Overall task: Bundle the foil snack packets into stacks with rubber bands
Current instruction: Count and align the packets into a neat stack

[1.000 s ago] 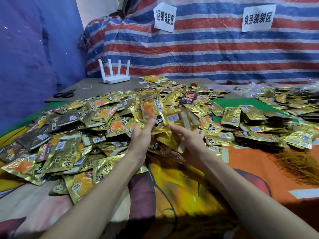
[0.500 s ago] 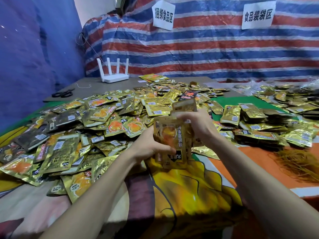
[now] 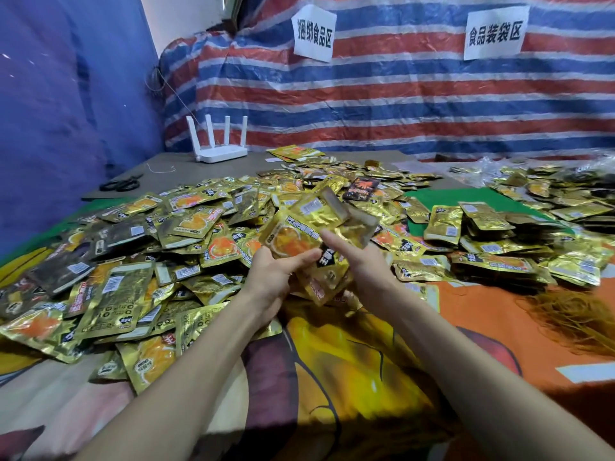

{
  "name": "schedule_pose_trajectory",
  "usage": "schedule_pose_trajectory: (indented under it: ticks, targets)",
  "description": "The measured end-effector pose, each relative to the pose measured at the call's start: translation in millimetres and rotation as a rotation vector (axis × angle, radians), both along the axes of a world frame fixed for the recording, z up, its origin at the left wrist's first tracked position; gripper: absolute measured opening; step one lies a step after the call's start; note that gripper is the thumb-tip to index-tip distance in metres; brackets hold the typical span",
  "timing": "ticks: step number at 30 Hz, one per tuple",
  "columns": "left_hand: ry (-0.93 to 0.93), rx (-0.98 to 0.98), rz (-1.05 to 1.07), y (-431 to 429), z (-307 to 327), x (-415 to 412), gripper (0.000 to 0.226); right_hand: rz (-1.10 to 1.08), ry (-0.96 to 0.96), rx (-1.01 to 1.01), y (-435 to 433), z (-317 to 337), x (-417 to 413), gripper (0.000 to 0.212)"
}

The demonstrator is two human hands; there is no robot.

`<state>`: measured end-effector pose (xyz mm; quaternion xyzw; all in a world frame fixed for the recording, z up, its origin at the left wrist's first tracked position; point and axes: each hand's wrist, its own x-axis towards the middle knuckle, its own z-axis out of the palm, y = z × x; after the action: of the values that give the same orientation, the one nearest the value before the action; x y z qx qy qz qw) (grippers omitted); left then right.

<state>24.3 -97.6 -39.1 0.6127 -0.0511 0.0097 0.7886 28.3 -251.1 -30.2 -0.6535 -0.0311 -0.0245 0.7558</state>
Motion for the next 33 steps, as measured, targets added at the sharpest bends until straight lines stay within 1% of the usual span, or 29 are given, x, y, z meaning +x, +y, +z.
schedule_pose_trajectory:
  ticks: [1,2,3,4,5,6,7,8,9,10,12,13,14,16,18,20,22,23,25,26,27,29,30,31,32,33]
  targets:
    - [-0.043,0.088,0.012,0,-2,-2,0.017,-0.036,-0.027,-0.018,4,-5,-1,0.030]
    - [-0.096,0.220,0.026,0,-4,-3,0.017,-0.064,-0.052,-0.008,7,-7,-1,0.026]
    - [-0.142,0.371,0.047,1,-5,-4,0.022,-0.092,-0.078,0.014,6,-6,0,0.023]
    - [-0.168,0.516,0.074,2,-5,-5,0.035,-0.119,-0.116,0.025,4,-5,0,0.019]
    - [-0.171,0.633,0.105,3,-4,-5,0.056,-0.135,-0.174,0.011,1,-3,0,0.018]
    - [-0.153,0.696,0.130,4,-1,-6,0.085,-0.129,-0.243,-0.023,-1,-2,-1,0.019]
    - [-0.137,0.684,0.154,5,0,-7,0.115,-0.112,-0.309,-0.051,-2,-1,-2,0.021]
    - [-0.147,0.604,0.173,5,0,-7,0.137,-0.094,-0.358,-0.061,-3,-2,-3,0.022]
    - [-0.211,0.510,0.196,3,-1,-8,0.145,-0.083,-0.390,-0.045,-2,-2,-5,0.022]
    - [-0.316,0.436,0.217,2,-1,-9,0.145,-0.085,-0.411,-0.018,-2,-1,-7,0.021]
    - [-0.535,0.396,0.281,0,-3,-8,0.137,-0.121,-0.460,0.020,-2,2,-8,0.020]
    - [-0.600,0.400,0.317,0,-4,-7,0.132,-0.133,-0.489,0.019,-3,3,-8,0.020]
    - [-0.619,0.412,0.342,-1,-5,-6,0.126,-0.137,-0.513,0.015,-3,3,-9,0.021]
    - [-0.568,0.453,0.351,-3,-9,-8,0.109,-0.119,-0.527,-0.010,-6,-1,-11,0.026]
    - [-0.467,0.550,0.323,-6,-14,-12,0.096,-0.085,-0.493,-0.065,-11,-7,-13,0.032]
    - [-0.337,0.663,0.280,-8,-18,-13,0.095,-0.055,-0.407,-0.108,-17,-11,-13,0.041]
    - [-0.237,0.757,0.239,-12,-20,-14,0.090,-0.052,-0.322,-0.126,-23,-12,-13,0.049]
    - [-0.191,0.845,0.238,-13,-20,-15,0.087,-0.052,-0.308,-0.135,-26,-12,-14,0.048]
    - [-0.099,1.095,0.275,-16,-18,-17,0.091,-0.044,-0.333,-0.142,-29,-13,-16,0.043]
    - [-0.077,1.144,0.276,-16,-16,-19,0.093,-0.035,-0.352,-0.143,-31,-12,-18,0.040]
    - [-0.075,1.107,0.251,-16,-15,-19,0.087,-0.022,-0.364,-0.150,-31,-12,-19,0.036]
    - [-0.103,0.758,0.151,-15,-12,-19,0.070,0.021,-0.347,-0.159,-32,-10,-22,0.028]
    - [-0.111,0.602,0.115,-14,-11,-19,0.073,0.037,-0.317,-0.149,-31,-9,-24,0.032]
    - [-0.132,0.508,0.113,-14,-9,-20,0.084,0.042,-0.284,-0.134,-30,-9,-24,0.042]
    - [-0.175,0.477,0.127,-13,-7,-21,0.093,0.042,-0.260,-0.115,-29,-9,-24,0.050]
    - [-0.232,0.455,0.138,-13,-6,-21,0.098,0.039,-0.250,-0.101,-28,-10,-23,0.053]
